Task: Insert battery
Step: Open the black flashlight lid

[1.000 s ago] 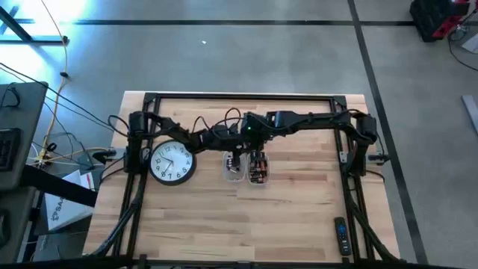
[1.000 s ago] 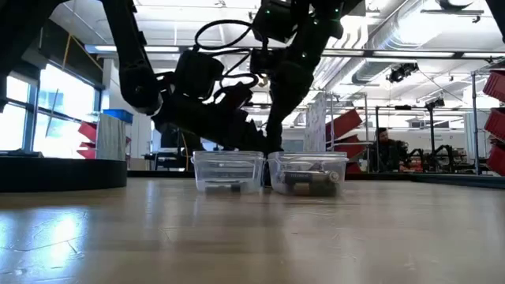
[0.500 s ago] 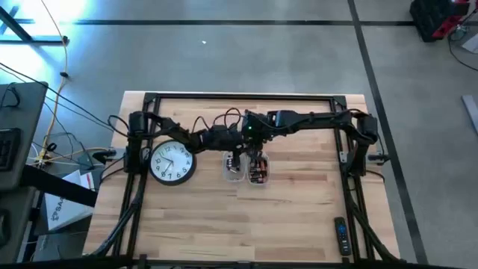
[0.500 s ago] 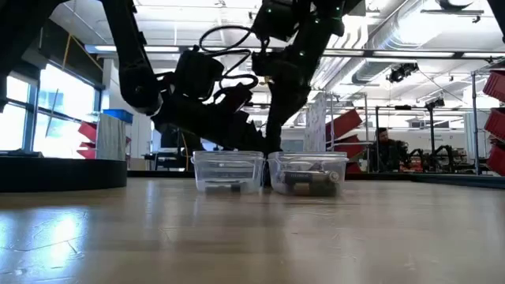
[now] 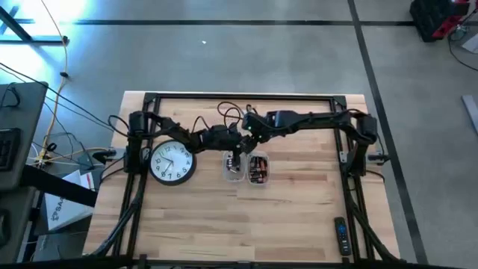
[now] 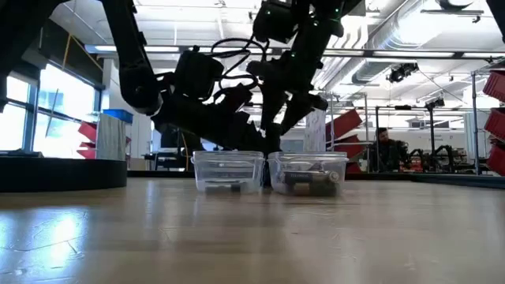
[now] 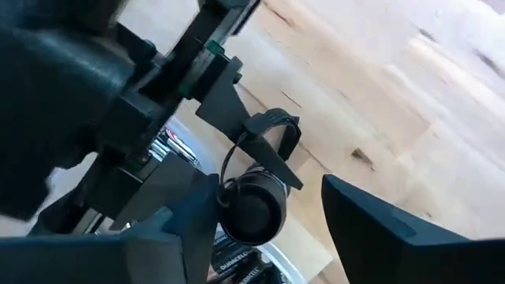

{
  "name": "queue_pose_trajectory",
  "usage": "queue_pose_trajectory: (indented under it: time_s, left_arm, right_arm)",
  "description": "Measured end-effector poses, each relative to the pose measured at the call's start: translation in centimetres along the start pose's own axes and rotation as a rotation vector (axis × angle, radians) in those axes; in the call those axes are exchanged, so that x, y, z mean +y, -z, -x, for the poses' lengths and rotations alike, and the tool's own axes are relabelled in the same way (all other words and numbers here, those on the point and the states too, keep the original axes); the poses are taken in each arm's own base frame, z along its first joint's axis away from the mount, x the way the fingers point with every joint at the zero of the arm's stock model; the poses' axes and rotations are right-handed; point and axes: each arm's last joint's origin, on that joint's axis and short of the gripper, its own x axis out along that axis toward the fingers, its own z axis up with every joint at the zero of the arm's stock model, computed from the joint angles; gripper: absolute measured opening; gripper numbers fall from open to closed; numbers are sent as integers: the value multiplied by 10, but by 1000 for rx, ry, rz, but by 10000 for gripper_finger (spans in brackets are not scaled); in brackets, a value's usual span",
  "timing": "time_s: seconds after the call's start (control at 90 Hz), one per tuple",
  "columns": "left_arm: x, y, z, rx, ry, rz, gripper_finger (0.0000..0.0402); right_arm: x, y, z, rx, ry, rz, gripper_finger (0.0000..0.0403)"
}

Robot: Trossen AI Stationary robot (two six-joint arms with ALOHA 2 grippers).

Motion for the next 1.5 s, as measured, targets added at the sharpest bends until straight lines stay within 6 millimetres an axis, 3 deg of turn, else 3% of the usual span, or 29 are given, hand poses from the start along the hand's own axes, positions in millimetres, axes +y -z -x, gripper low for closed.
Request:
queue_pose_trajectory:
  time_s: [0.256, 0.411, 0.756, 1.056, 1.322, 1.5]
  left_arm:
    - [0, 0, 0, -1, -1, 4, 95]
    - [0, 0, 0, -2, 4, 6, 95]
    - [-2, -2, 0, -5, 11, -22, 95]
    - [-16, -6, 2, 0, 33, -116, 95]
    - [-18, -6, 2, 3, 40, -130, 95]
    - [-18, -7, 2, -6, 42, -133, 95]
  right_arm:
    - [1, 0, 0, 12, -18, 28, 104]
    - [1, 1, 1, 15, -21, 140, 67]
    - [4, 6, 3, 45, -63, 723, 76]
    - [15, 18, 5, 53, -64, 1248, 80]
    - [33, 38, 7, 102, 155, 1805, 81]
    - [46, 50, 11, 129, 279, 2030, 82]
